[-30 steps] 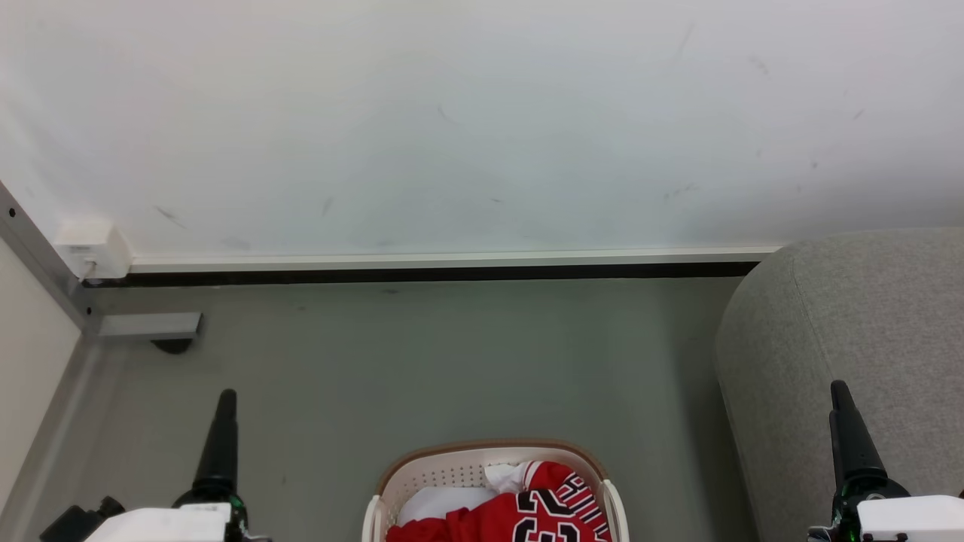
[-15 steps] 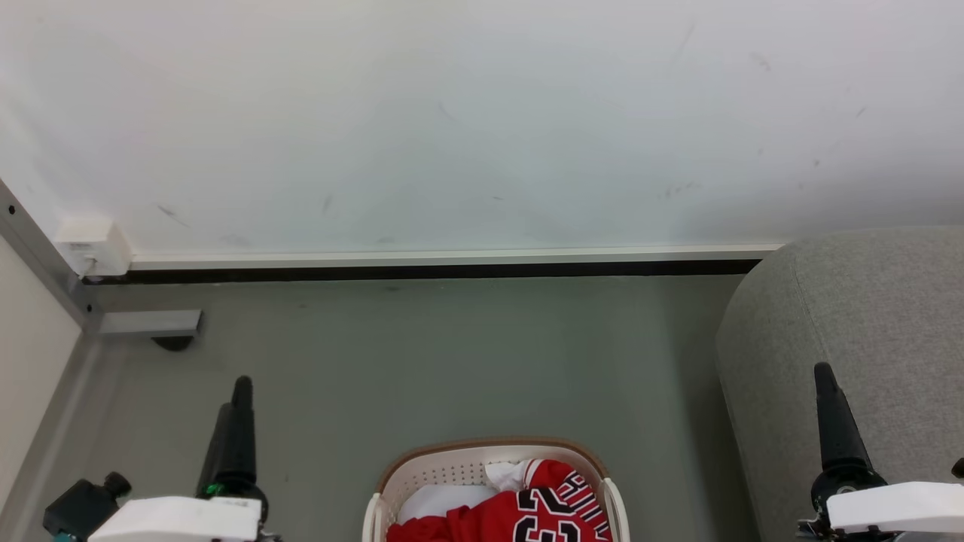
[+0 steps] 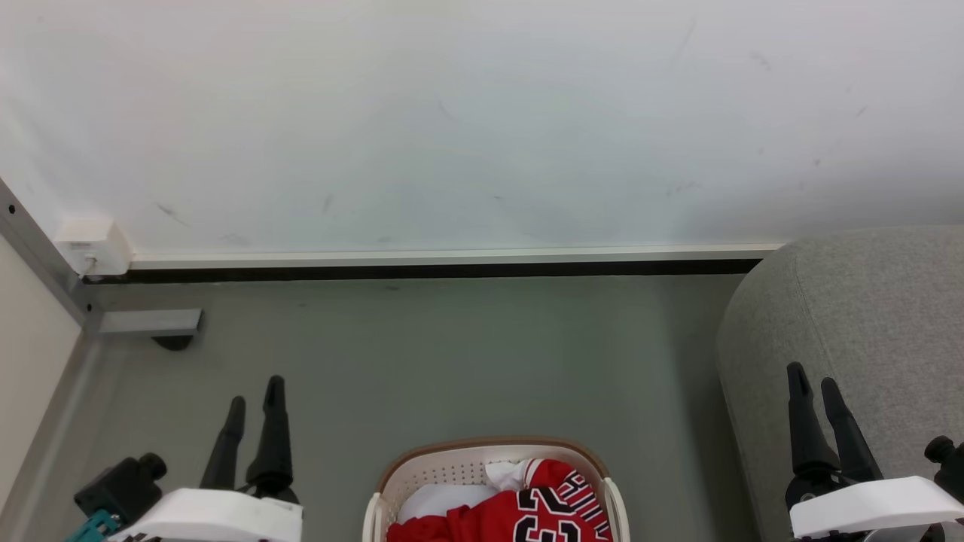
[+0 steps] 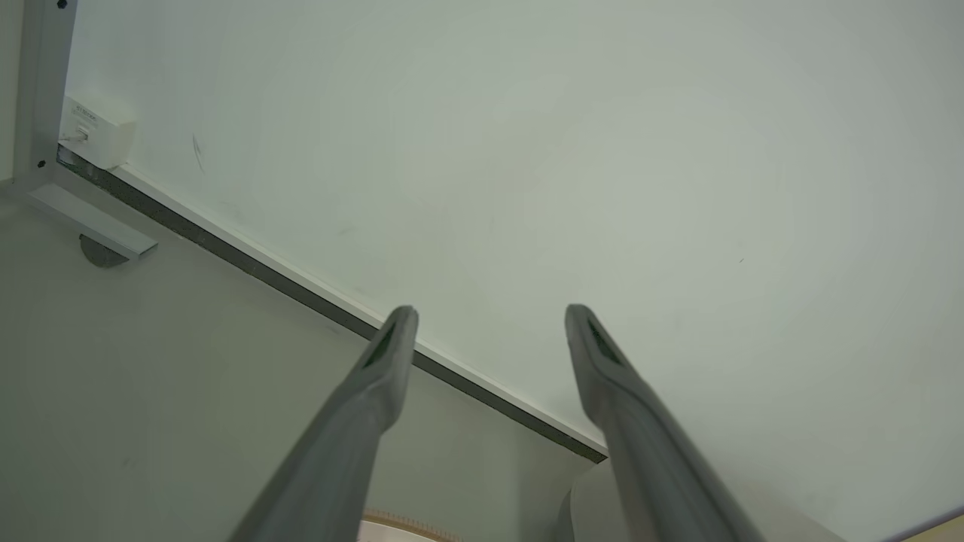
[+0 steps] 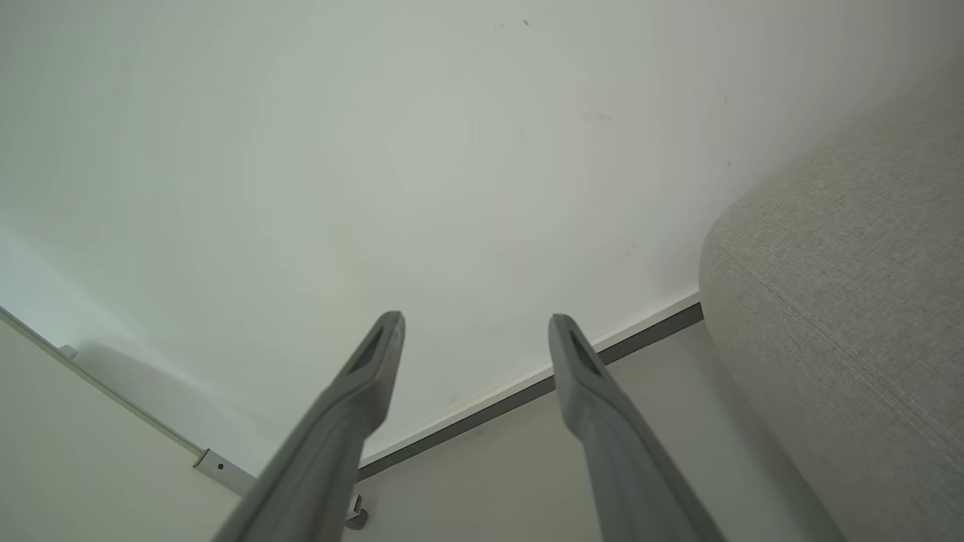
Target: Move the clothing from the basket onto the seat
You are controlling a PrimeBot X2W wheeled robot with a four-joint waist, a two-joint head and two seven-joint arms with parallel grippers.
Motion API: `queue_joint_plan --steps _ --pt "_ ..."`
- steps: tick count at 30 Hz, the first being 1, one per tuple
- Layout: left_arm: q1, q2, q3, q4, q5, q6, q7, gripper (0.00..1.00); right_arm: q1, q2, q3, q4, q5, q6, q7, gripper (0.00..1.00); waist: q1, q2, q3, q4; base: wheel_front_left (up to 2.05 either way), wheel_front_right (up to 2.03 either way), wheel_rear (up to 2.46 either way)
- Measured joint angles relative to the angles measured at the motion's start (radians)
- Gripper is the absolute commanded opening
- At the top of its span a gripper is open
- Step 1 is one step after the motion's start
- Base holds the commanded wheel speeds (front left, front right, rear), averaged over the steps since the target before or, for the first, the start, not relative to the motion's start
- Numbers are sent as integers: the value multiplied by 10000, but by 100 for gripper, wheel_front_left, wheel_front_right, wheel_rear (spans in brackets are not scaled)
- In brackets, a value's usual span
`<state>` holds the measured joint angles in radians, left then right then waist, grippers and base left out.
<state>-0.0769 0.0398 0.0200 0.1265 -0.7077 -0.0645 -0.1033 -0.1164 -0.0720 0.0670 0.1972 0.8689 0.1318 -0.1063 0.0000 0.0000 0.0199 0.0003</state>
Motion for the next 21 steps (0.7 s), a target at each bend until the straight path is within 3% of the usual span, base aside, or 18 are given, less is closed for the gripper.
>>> queue_joint_plan --steps 7,21 --pt "4 10 -267 38 1292 238 -224 100 -48 15 17 535 -1390 0 -184 100 0 0 -34 20 0 0 0" --pt "23 113 -631 123 2828 548 -575 100 -253 59 -12 1020 -3436 0 -541 100 0 0 -75 56 0 0 0"
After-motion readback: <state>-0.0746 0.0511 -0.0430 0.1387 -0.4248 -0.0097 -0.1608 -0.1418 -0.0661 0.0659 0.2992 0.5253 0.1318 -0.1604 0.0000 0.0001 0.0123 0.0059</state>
